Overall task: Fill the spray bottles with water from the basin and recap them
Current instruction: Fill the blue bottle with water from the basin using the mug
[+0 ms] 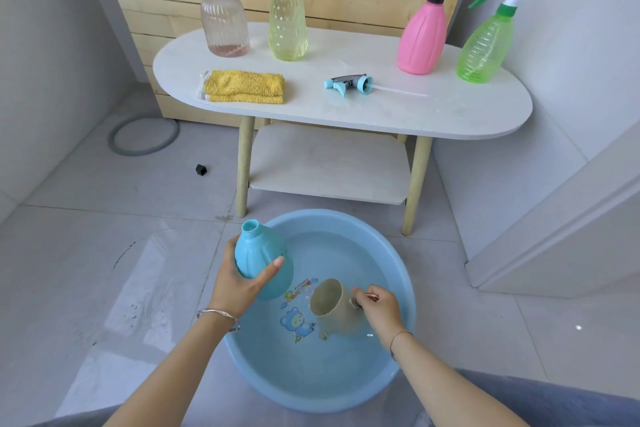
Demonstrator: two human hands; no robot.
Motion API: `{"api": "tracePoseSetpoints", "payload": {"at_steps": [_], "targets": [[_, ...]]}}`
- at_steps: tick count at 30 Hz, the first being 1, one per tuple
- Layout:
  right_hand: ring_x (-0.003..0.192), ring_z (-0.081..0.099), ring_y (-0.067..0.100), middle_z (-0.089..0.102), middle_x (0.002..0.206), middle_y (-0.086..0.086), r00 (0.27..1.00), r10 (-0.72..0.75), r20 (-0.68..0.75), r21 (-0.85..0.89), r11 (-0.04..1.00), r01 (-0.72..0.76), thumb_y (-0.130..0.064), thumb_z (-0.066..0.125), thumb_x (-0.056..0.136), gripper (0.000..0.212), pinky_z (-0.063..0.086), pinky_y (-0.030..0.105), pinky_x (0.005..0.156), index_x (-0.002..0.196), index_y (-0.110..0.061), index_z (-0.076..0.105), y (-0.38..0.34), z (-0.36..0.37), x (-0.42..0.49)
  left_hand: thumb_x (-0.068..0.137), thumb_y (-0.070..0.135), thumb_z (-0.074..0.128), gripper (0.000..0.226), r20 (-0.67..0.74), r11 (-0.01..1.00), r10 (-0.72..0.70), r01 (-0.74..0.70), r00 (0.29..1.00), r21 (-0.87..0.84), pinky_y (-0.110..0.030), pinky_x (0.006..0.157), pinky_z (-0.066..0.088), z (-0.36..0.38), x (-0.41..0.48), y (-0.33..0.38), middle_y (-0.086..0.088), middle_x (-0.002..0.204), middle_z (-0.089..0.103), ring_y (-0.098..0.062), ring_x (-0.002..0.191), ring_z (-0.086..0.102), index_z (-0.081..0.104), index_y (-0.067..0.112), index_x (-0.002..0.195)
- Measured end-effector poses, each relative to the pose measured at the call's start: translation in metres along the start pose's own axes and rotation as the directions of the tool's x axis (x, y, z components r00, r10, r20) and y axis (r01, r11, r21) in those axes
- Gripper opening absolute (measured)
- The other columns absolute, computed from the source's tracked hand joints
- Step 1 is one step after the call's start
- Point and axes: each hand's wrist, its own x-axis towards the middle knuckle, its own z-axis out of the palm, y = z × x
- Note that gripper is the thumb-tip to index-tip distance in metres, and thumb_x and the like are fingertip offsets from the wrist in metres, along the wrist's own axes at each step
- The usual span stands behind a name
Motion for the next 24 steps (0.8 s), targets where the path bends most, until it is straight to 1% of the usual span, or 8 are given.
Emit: {"api": "tracePoseSetpoints", "payload": {"at_steps": [3, 7, 11, 13, 16, 18, 21, 24], "targets": [[0.048, 0.029, 0.009, 0.025, 0.05, -0.005, 1.0, -0.013, -0.01, 0.088, 0.996, 0.013, -0.011, 0.065, 0.084, 0.047, 0.019, 0.021, 0.047, 0.057, -0.018, 0.028, -0.018, -0.009, -0.009, 0.048, 0.064, 0.073, 0.084, -0.015, 0.999, 0.012, -0.012, 1.0, -0.031, -0.023, 0.07, 0.051, -0.006, -0.003, 0.005, 0.005, 0.109, 0.059, -0.012, 0.097, 0.061, 0.041, 0.032, 0.119], [0.064, 0.027, 0.017, 0.027, 0.064, 0.006, 0.999, -0.045, 0.002, 0.234, 0.971, 0.043, -0.02, 0.071, 0.082, 0.046, 0.02, 0.026, 0.057, 0.059, -0.018, 0.031, -0.045, -0.03, -0.015, 0.053, 0.062, 0.076, 0.081, -0.004, 0.997, 0.066, -0.067, 0.998, -0.047, -0.018, 0.066, 0.053, -0.009, -0.007, 0.017, 0.008, 0.106, 0.06, -0.007, 0.095, 0.062, 0.043, 0.028, 0.118], [0.073, 0.04, 0.019, 0.039, 0.072, 0.007, 0.995, -0.098, 0.006, 0.313, 0.945, 0.091, -0.034, 0.076, 0.067, 0.037, 0.027, 0.027, 0.071, 0.069, -0.014, 0.045, -0.082, -0.057, -0.027, 0.071, 0.027, 0.081, 0.063, 0.029, 0.991, 0.13, -0.13, 0.991, -0.001, -0.008, 0.064, 0.049, -0.007, -0.012, 0.029, 0.009, 0.104, 0.06, 0.007, 0.086, 0.062, 0.043, 0.024, 0.122], [0.074, 0.043, 0.02, 0.041, 0.074, 0.009, 0.989, -0.149, 0.002, 0.34, 0.93, 0.139, -0.042, 0.079, 0.057, 0.046, 0.029, 0.029, 0.077, 0.073, -0.012, 0.049, -0.1, -0.071, -0.032, 0.067, 0.034, 0.086, 0.07, 0.074, 0.99, 0.139, -0.14, 0.988, 0.015, -0.008, 0.064, 0.049, -0.005, -0.016, 0.032, 0.012, 0.105, 0.06, 0.012, 0.086, 0.06, 0.043, 0.027, 0.121], [0.074, 0.047, 0.022, 0.044, 0.075, 0.011, 0.974, -0.225, 0.024, 0.377, 0.904, 0.199, -0.046, 0.081, 0.05, 0.052, 0.032, 0.031, 0.081, 0.07, -0.012, 0.048, -0.125, -0.092, -0.04, 0.048, 0.061, 0.078, 0.087, 0.132, 0.988, 0.134, -0.142, 0.982, 0.055, -0.013, 0.071, 0.048, 0.001, -0.021, 0.035, 0.017, 0.106, 0.059, 0.004, 0.094, 0.06, 0.042, 0.031, 0.122], [0.077, 0.043, 0.024, 0.04, 0.073, 0.01, 0.966, -0.255, 0.036, 0.399, 0.89, 0.22, -0.045, 0.084, 0.05, 0.053, 0.032, 0.032, 0.081, 0.062, -0.019, 0.04, -0.139, -0.102, -0.047, 0.047, 0.064, 0.079, 0.09, 0.17, 0.988, 0.121, -0.135, 0.978, 0.069, -0.014, 0.071, 0.048, 0.006, -0.024, 0.037, 0.015, 0.107, 0.06, 0.001, 0.095, 0.06, 0.043, 0.028, 0.121], [0.077, 0.039, 0.025, 0.036, 0.07, 0.008, 0.954, -0.294, 0.057, 0.412, 0.878, 0.245, -0.046, 0.088, 0.047, 0.057, 0.031, 0.032, 0.08, 0.058, -0.024, 0.037, -0.153, -0.112, -0.058, 0.059, 0.05, 0.085, 0.076, 0.213, 0.984, 0.125, -0.149, 0.969, 0.101, -0.008, 0.068, 0.046, 0.01, -0.029, 0.042, 0.016, 0.105, 0.061, 0.004, 0.092, 0.059, 0.046, 0.027, 0.119], [0.066, 0.042, 0.019, 0.041, 0.063, 0.004, 0.949, -0.313, 0.049, 0.429, 0.864, 0.263, -0.043, 0.088, 0.051, 0.052, 0.034, 0.031, 0.078, 0.053, -0.024, 0.039, -0.16, -0.114, -0.066, 0.049, 0.064, 0.078, 0.078, 0.247, 0.981, 0.129, -0.16, 0.96, 0.109, -0.006, 0.068, 0.045, 0.012, -0.032, 0.044, 0.017, 0.105, 0.062, 0.009, 0.091, 0.059, 0.048, 0.033, 0.113]]}}
